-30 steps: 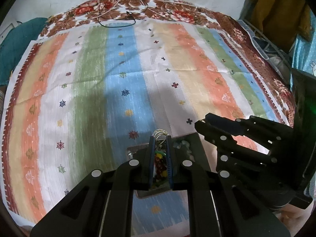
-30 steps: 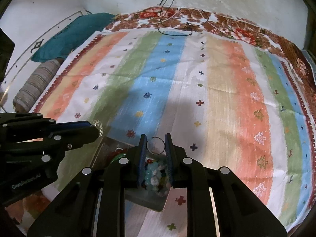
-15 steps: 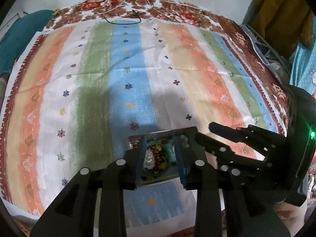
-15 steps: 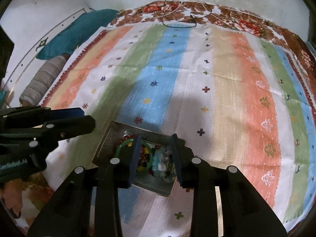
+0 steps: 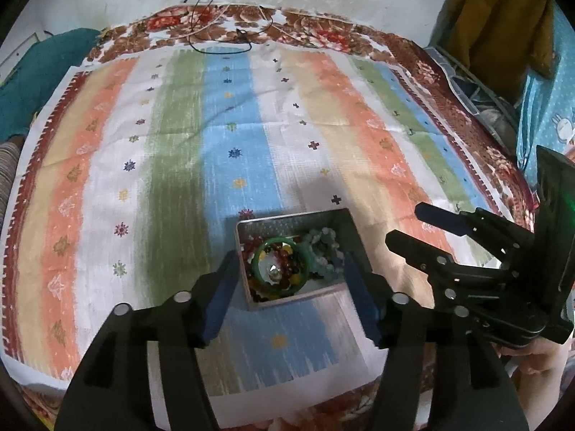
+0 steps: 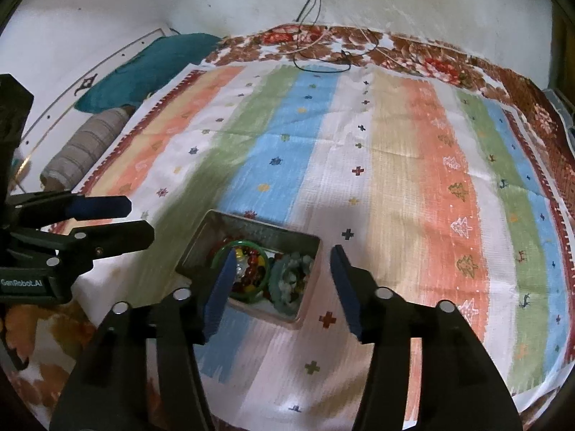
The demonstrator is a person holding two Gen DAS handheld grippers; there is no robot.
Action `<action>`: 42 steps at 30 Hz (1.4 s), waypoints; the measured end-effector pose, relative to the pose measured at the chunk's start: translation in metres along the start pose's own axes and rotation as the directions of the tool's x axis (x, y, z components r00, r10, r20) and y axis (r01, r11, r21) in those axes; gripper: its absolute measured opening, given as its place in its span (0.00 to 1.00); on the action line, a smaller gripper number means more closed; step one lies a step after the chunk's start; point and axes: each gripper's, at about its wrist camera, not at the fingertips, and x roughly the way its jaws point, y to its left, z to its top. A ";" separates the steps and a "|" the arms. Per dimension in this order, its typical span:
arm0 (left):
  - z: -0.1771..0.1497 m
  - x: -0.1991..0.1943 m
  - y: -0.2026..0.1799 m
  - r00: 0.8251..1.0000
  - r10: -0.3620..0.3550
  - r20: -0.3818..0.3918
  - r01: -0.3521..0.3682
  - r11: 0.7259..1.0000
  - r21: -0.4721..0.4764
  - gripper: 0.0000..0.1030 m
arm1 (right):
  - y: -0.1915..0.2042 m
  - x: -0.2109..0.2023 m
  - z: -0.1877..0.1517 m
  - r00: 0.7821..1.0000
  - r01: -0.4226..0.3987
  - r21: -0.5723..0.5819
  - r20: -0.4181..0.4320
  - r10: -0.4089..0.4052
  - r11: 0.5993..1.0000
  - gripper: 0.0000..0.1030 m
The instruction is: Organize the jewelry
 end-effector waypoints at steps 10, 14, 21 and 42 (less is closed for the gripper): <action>-0.017 -0.011 -0.004 0.999 0.040 0.036 -0.040 0.999 0.012 0.84 | -0.001 -0.018 -0.015 0.999 -0.011 -0.014 0.037 0.012 1.000 0.73; -0.025 -0.016 -0.007 0.997 0.058 0.056 -0.060 0.998 0.033 0.93 | -0.002 -0.023 -0.020 0.999 -0.016 -0.012 0.048 0.017 1.000 0.78; -0.037 -0.029 -0.011 0.990 0.103 0.100 -0.109 0.993 0.048 0.94 | -0.003 -0.034 -0.030 0.997 -0.032 -0.020 0.075 0.033 0.999 0.90; -0.061 -0.047 -0.033 0.973 0.146 0.180 -0.166 0.981 0.101 0.94 | -0.003 -0.055 -0.048 0.991 -0.062 -0.020 0.117 0.064 0.998 0.93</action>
